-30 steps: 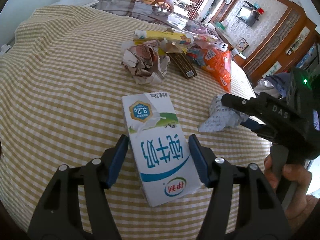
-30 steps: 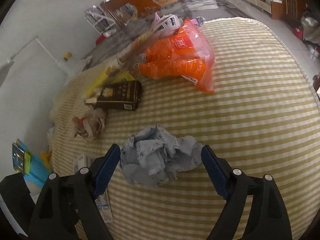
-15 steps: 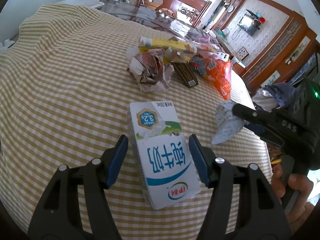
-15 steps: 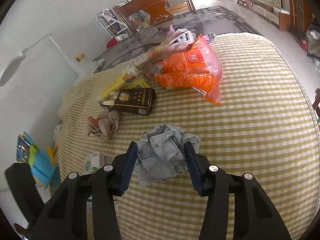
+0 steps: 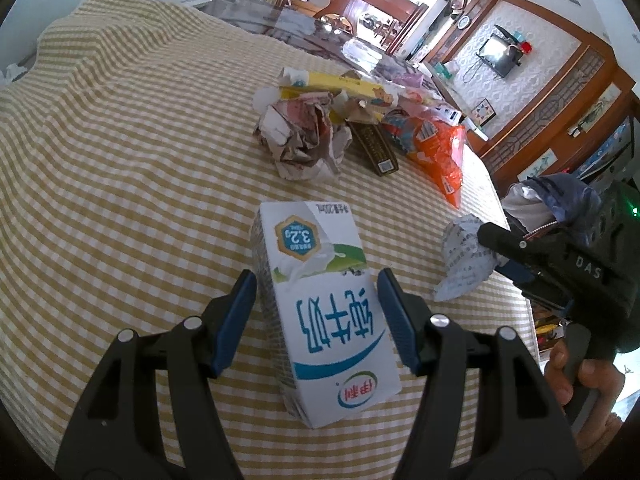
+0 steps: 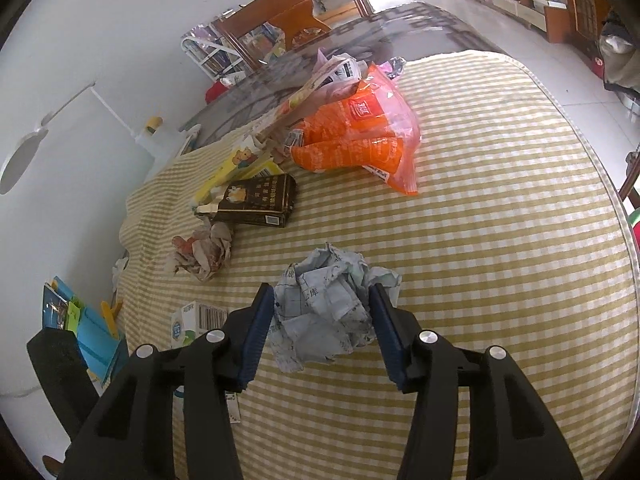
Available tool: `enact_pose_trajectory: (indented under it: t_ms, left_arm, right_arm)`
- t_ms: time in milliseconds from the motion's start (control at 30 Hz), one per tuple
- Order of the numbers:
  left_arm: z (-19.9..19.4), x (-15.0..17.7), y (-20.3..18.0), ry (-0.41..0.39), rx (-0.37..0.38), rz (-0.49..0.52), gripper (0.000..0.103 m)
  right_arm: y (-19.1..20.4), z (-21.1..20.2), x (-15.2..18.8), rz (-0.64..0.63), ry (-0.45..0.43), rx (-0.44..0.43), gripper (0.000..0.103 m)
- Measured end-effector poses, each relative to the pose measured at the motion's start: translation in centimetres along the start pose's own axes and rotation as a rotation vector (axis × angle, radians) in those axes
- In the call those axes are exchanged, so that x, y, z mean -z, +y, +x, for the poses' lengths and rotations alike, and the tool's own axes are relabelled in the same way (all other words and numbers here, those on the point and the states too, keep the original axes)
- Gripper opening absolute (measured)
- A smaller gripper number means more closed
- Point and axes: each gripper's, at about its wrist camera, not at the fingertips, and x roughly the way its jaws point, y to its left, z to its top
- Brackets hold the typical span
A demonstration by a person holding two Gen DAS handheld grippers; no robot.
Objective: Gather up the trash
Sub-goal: 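Grasp the crumpled blue-white paper with the right tool while the left tool holds the carton, then carry the carton and blue-white paper over the bucket and release both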
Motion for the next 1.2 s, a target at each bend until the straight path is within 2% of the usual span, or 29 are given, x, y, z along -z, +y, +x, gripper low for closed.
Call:
enact_pose_trajectory:
  t_ms: [667, 900, 1200]
  left_arm:
    - [0.3, 0.4, -0.5, -0.003, 0.007, 0.033, 0.059]
    - [-0.2, 0.4, -1.2, -0.021, 0.011, 0.073, 0.058]
    - [-1.1, 0.8, -2.3, -0.036, -0.017, 0.119, 0.058]
  right_arm:
    - [0.6, -0.4, 0.2, -0.061, -0.022, 0.058, 0.049]
    - [0.8, -2.9, 0.1, -0.108, -0.090, 0.098, 0.049]
    - [-1.0, -6.6, 0.3, -0.086, -0.161, 0.148, 0.049]
